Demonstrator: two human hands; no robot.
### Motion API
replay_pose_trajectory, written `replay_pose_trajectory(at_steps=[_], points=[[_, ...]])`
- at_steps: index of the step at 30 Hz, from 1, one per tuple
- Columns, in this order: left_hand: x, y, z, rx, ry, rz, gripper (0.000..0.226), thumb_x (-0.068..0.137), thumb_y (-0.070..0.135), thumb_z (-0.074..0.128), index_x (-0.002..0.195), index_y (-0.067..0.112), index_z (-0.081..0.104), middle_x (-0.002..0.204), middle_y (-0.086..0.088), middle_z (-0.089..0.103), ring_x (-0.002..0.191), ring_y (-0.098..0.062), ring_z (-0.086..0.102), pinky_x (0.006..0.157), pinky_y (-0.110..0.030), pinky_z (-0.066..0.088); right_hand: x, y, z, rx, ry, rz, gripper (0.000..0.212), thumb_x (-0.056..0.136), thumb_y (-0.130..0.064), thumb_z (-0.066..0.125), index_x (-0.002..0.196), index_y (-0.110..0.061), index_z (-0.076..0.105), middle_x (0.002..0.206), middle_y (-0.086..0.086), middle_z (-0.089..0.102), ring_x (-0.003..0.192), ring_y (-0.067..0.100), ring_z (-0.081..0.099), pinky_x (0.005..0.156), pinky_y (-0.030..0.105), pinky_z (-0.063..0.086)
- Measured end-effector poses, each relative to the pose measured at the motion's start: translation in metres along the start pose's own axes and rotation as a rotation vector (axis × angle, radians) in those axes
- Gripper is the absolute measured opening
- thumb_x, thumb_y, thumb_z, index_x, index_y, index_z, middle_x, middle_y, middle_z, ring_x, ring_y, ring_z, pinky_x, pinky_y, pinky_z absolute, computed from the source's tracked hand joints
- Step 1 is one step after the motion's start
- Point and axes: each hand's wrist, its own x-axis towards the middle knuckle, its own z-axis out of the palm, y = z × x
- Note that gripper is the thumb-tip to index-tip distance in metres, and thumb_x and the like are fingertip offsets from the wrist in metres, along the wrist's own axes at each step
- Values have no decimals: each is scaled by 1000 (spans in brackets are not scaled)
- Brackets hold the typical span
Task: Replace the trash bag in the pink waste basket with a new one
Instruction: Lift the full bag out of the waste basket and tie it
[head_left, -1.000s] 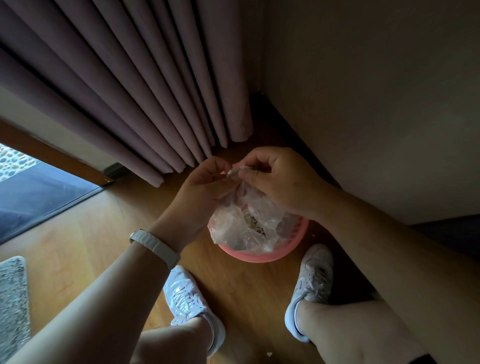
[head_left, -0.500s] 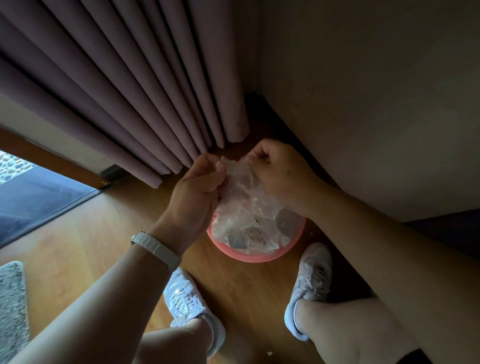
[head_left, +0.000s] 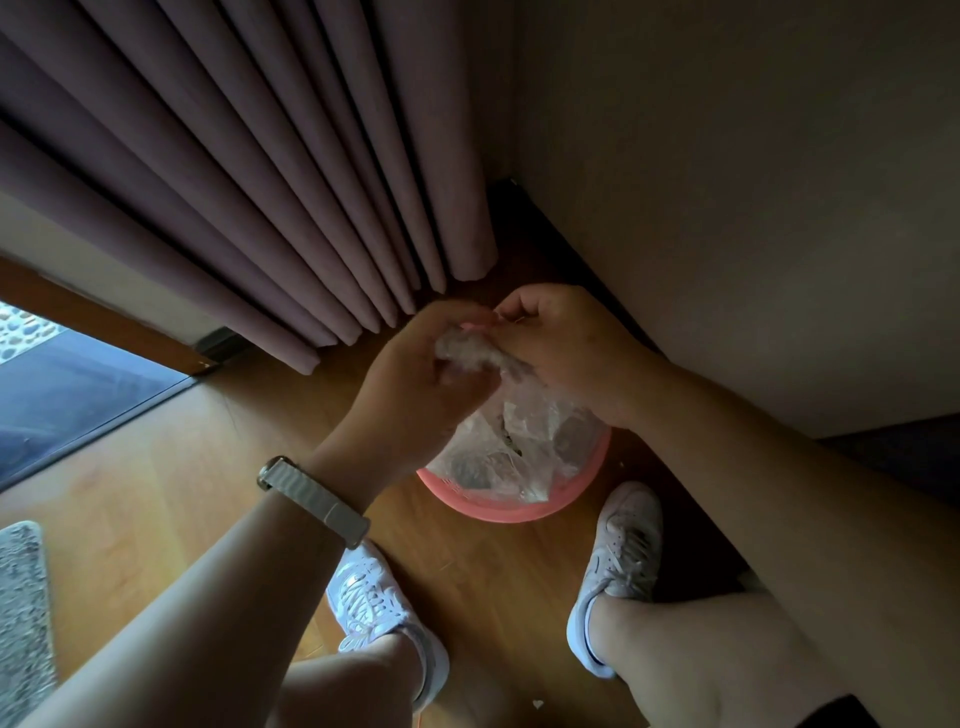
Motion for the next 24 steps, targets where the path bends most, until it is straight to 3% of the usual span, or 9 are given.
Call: replay_pose_trajectory(at_steps=[3, 7, 11, 14, 16, 20, 24], points=[[-2, 1, 0, 185, 90, 76, 27, 84, 10, 72, 99, 31, 64, 93, 6, 69, 86, -9, 67, 72, -20, 52, 0, 0, 0, 39, -23, 10, 12, 89, -25, 67, 91, -13, 68, 60, -8, 64, 53, -1, 58, 49, 13, 43], [-3, 3, -1, 351, 154, 126, 23, 83, 16, 72, 98, 32, 64, 92, 19, 66, 85, 5, 62, 70, -5, 43, 1, 3, 0, 48, -11, -2, 12, 87, -24, 69, 96, -19, 64, 78, -5, 71, 70, 3, 67, 59, 17, 51], [-1, -4, -2, 441, 171, 142, 20, 84, 20, 72, 103, 25, 68, 94, 17, 68, 85, 5, 62, 72, -8, 44, -1, 3, -1, -105, -8, -61, 19, 85, -33, 69, 101, -25, 61, 85, -6, 70, 81, 4, 67, 66, 16, 53], [0, -6, -3, 454, 211, 134, 22, 83, 18, 72, 104, 25, 68, 91, 21, 64, 81, 11, 58, 69, -3, 40, -2, 0, -4, -180, -68, -108, 36, 83, -41, 68, 114, -28, 56, 92, -7, 65, 84, 5, 64, 69, 18, 54], [1, -7, -4, 436, 230, 122, 22, 82, 16, 73, 102, 23, 69, 91, 16, 66, 80, 9, 58, 67, -2, 39, -3, -1, -5, -235, -125, -137, 40, 82, -38, 70, 117, -29, 55, 98, -9, 60, 84, 4, 60, 67, 19, 52], [0, -5, -5, 391, 215, 110, 16, 84, 15, 72, 97, 23, 68, 88, 9, 69, 78, -5, 62, 65, -8, 44, -1, 3, -2, -371, -136, -154, 24, 81, -24, 73, 103, -24, 64, 100, -12, 53, 82, 3, 56, 68, 18, 48], [-1, -4, -6, 386, 193, 115, 17, 85, 14, 71, 97, 25, 66, 87, 6, 69, 74, -8, 63, 61, -15, 49, 0, 4, 1, -381, -127, -130, 11, 85, -20, 68, 84, -29, 62, 87, -13, 52, 67, -4, 53, 56, 11, 38]])
